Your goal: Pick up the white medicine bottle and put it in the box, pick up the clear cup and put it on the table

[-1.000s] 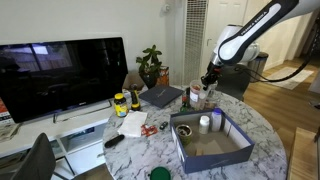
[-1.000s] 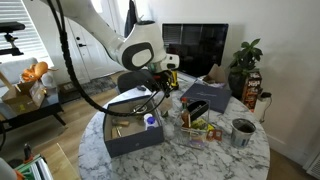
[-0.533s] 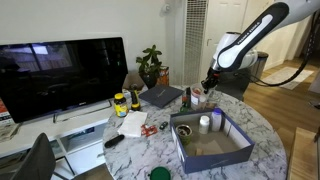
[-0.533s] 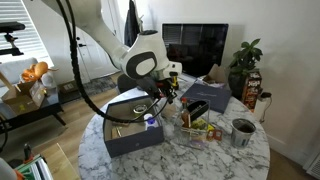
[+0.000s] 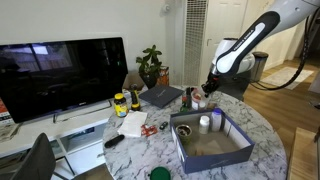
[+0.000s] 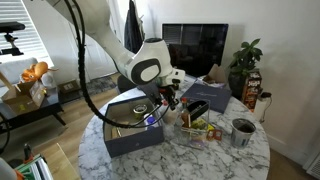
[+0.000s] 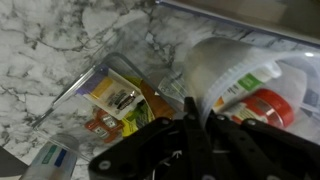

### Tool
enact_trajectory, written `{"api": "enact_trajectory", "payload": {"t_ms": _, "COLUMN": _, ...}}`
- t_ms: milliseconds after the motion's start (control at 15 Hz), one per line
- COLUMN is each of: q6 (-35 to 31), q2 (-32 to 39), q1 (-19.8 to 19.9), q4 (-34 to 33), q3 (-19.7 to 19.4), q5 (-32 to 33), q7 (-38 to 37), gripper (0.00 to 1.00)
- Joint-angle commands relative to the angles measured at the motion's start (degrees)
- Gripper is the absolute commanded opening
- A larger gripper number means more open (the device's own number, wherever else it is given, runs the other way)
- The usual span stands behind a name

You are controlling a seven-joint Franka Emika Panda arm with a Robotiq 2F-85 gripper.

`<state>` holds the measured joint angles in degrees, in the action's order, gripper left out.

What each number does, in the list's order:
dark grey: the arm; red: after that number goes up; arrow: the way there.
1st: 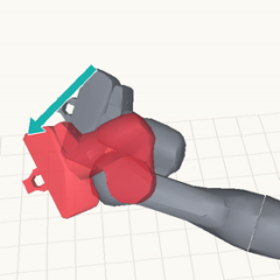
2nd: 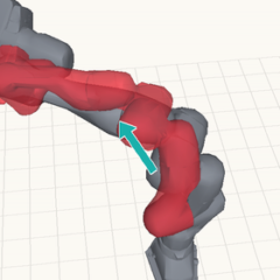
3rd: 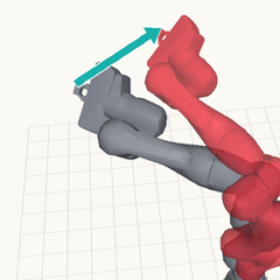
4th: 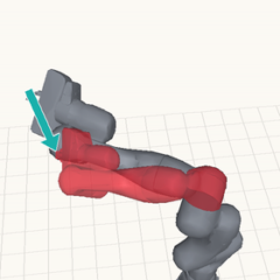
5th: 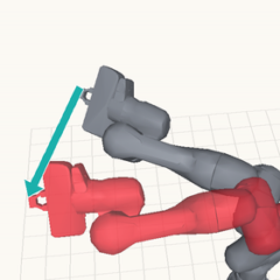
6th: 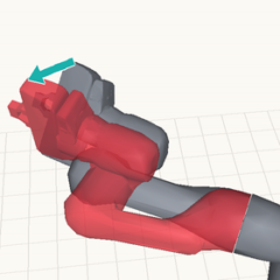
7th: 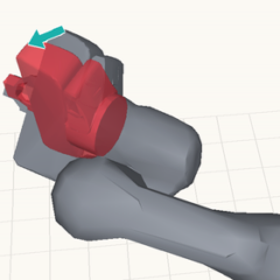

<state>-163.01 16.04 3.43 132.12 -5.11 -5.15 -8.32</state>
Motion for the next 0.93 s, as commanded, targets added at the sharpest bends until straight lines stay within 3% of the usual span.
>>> {"api": "enact_trajectory", "payload": {"t_ms": 0, "q6": 0.7, "q2": 1.8, "q1": -1.7, "q4": -1.5, "q3": -1.7, "q5": 1.5, "q7": -4.0, "gripper": 0.42}}
{"api": "enact_trajectory", "payload": {"t_ms": 400, "q6": 0.6, "q2": -1.7, "q1": -3.6, "q4": -1.8, "q3": -3.7, "q5": 3.3, "q7": -6.7, "gripper": 0.88}}
{"api": "enact_trajectory", "payload": {"t_ms": 533, "q6": 3.0, "q2": -8.0, "q1": 0.4, "q4": -0.7, "q3": 1.9, "q5": -3.4, "q7": 0.8, "gripper": 1.00}}
{"api": "enact_trajectory", "payload": {"t_ms": 600, "q6": 3.4, "q2": -11.0, "q1": 3.5, "q4": -0.1, "q3": 6.5, "q5": -10.3, "q7": 7.6, "gripper": 1.00}}
{"api": "enact_trajectory", "payload": {"t_ms": 733, "q6": 6.0, "q2": -16.6, "q1": 7.6, "q4": -0.3, "q3": 12.0, "q5": -19.5, "q7": 15.0, "gripper": 1.00}}
{"api": "enact_trajectory", "payload": {"t_ms": 800, "q6": 2.3, "q2": -9.4, "q1": 2.0, "q4": -3.0, "q3": 5.8, "q5": -12.9, "q7": 8.1, "gripper": 1.00}}
{"api": "enact_trajectory", "payload": {"t_ms": 867, "q6": 3.4, "q2": -11.7, "q1": 2.1, "q4": -3.0, "q3": 6.4, "q5": -14.2, "q7": 9.5, "gripper": 1.00}}
